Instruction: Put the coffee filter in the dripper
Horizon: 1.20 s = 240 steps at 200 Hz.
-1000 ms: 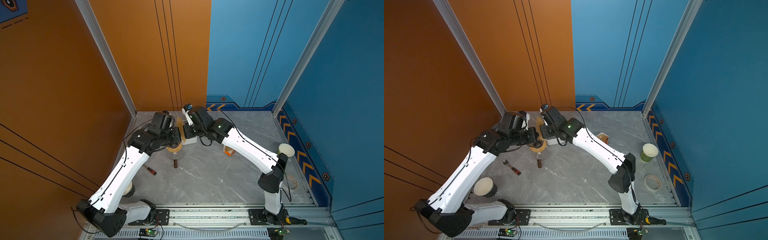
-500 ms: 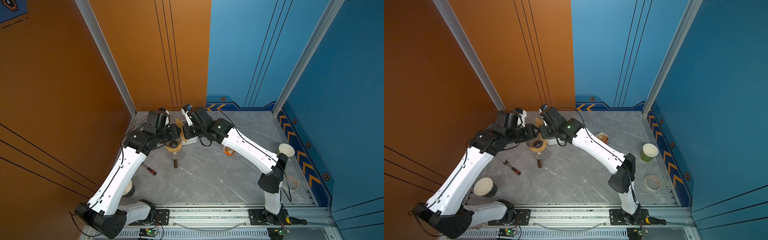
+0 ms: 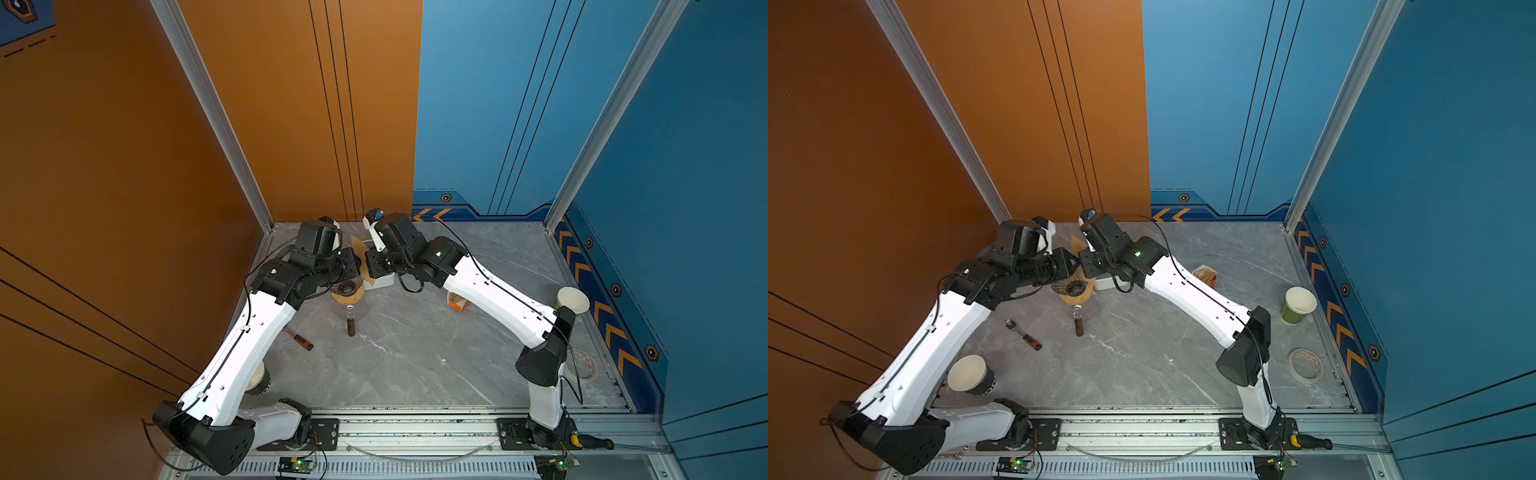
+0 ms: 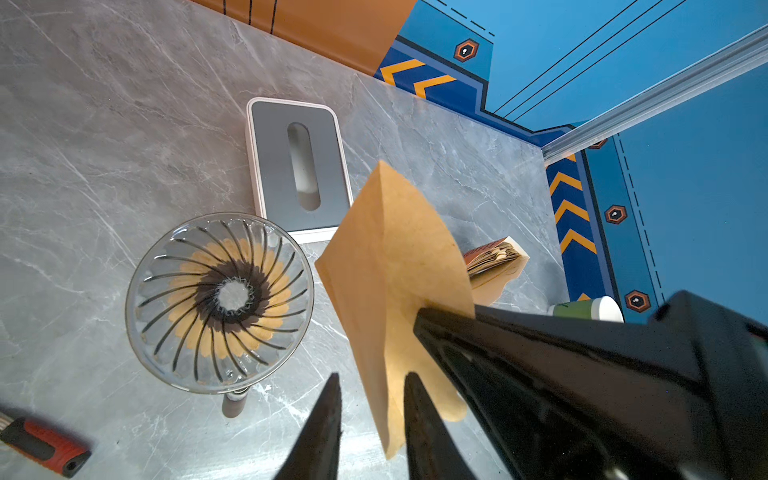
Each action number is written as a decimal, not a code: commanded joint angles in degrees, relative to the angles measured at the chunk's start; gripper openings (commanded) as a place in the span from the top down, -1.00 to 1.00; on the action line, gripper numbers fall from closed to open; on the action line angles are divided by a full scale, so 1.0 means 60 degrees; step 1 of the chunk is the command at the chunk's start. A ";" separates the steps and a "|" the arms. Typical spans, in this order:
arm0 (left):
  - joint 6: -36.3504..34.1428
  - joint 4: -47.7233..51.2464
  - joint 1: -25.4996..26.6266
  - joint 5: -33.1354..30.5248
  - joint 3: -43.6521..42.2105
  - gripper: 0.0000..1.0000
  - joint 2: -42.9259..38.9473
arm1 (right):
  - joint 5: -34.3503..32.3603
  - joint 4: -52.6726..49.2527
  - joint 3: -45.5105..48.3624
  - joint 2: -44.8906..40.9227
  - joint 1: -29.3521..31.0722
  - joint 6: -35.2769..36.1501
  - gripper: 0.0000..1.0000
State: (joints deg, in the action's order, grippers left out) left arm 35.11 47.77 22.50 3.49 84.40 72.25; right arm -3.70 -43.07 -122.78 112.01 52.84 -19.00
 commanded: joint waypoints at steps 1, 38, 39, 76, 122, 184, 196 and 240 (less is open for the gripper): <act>-0.0253 0.0149 -0.0086 -0.0200 0.0025 0.52 0.0206 | 0.0027 -0.0187 -0.0407 -0.0019 0.0056 0.0074 1.00; -0.0444 0.0462 -0.0211 -0.0446 0.0193 0.63 0.0318 | 0.0118 -0.0287 -0.0569 0.0096 0.0062 0.0076 1.00; -0.0446 0.0469 -0.0223 -0.0455 0.0204 0.63 0.0320 | 0.0111 -0.0283 -0.0578 0.0096 0.0059 0.0076 1.00; -0.0636 0.0823 -0.0550 -0.0537 0.0411 0.70 0.0336 | 0.0215 -0.0394 -0.0728 0.0264 0.0050 0.0089 1.00; -0.0812 0.1235 -0.0878 -0.0405 0.0625 0.75 0.0326 | 0.0491 -0.0591 -0.1075 0.0673 0.0056 0.0027 1.00; -0.1104 0.1622 -0.1258 -0.0173 0.0514 0.78 0.0364 | 0.0775 -0.0732 -0.1390 0.0987 0.0026 -0.0149 1.00; -0.1132 0.1619 -0.1275 -0.0129 0.0458 0.78 0.0394 | 0.0785 -0.0744 -0.1399 0.1033 0.0004 -0.0201 0.99; -0.1193 0.1622 -0.1304 -0.0014 0.0388 0.79 0.0583 | 0.0624 -0.0923 -0.1611 0.1401 -0.0003 -0.0288 0.99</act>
State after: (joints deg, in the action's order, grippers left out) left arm 29.36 56.10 15.05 2.04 86.52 74.85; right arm 0.03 -46.35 -129.88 117.71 52.88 -19.53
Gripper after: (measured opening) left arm 0.109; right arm 0.053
